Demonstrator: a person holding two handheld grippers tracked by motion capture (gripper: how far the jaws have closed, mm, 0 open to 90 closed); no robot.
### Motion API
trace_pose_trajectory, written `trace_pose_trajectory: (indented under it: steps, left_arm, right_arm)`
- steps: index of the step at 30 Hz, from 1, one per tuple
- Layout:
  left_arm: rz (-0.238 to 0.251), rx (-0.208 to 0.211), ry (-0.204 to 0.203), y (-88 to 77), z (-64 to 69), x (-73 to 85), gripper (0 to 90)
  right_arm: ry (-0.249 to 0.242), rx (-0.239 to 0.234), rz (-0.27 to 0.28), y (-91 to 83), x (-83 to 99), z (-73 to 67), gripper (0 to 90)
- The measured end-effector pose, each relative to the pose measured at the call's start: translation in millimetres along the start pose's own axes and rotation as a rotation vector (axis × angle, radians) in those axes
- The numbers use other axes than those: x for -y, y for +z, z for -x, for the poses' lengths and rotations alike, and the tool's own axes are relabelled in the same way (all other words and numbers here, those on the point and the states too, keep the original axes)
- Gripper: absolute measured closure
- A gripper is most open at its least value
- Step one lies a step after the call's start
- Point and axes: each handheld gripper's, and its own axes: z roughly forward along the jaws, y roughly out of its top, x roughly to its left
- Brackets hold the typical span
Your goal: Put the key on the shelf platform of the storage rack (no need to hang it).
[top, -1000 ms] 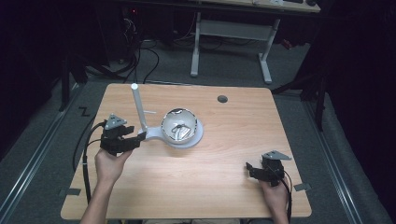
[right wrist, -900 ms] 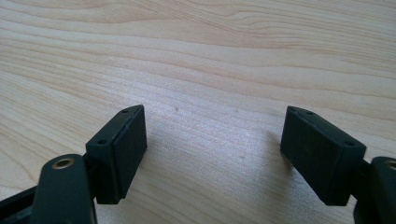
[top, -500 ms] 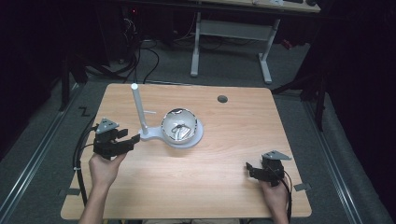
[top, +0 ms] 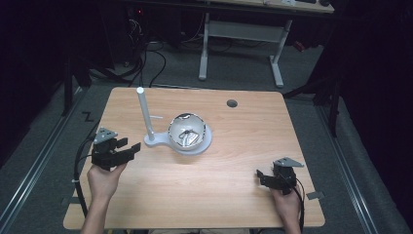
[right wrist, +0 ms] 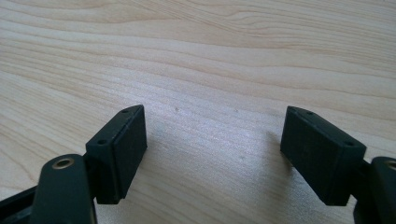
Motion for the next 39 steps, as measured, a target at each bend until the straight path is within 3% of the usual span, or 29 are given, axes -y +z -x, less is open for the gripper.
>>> trace_pose_trajectory:
  steps: [3,5,9,24,30,35,37,39]
  left_arm:
    - [-0.005,0.002,-0.021,-1.3,-0.7,-1.6,44.1]
    - [-0.009,0.012,-0.006,-1.8,-2.5,-1.9,44.1]
    - [-0.007,0.0,-0.026,-3.3,-3.9,-2.2,44.0]
    - [-0.004,-0.016,-0.033,-5.9,-18.4,-2.6,43.8]
    - [-0.004,-0.033,-0.061,-7.1,-23.8,-3.2,43.7]
    - [-0.006,-0.027,-0.04,-6.5,-29.6,-3.3,43.5]
    - [-0.006,-0.045,-0.072,-6.0,-29.6,-2.5,43.5]
    - [-0.012,-0.032,-0.052,-5.4,-33.0,-1.9,43.3]
  right_arm:
    - [0.0,0.0,0.0,0.0,0.0,0.0,23.0]
    - [0.0,0.0,0.0,0.0,0.0,0.0,23.0]
    - [0.0,0.0,0.0,0.1,0.0,0.0,23.0]
    - [0.0,0.001,0.0,0.0,-0.1,0.0,23.0]
    - [-0.001,0.0,0.0,0.1,-0.1,0.0,23.0]
    - [0.0,0.001,0.0,0.1,-0.1,-0.1,23.0]
    - [0.001,0.001,0.0,0.1,-0.1,0.0,23.0]
    - [0.0,0.001,0.0,0.1,-0.1,-0.1,23.0]
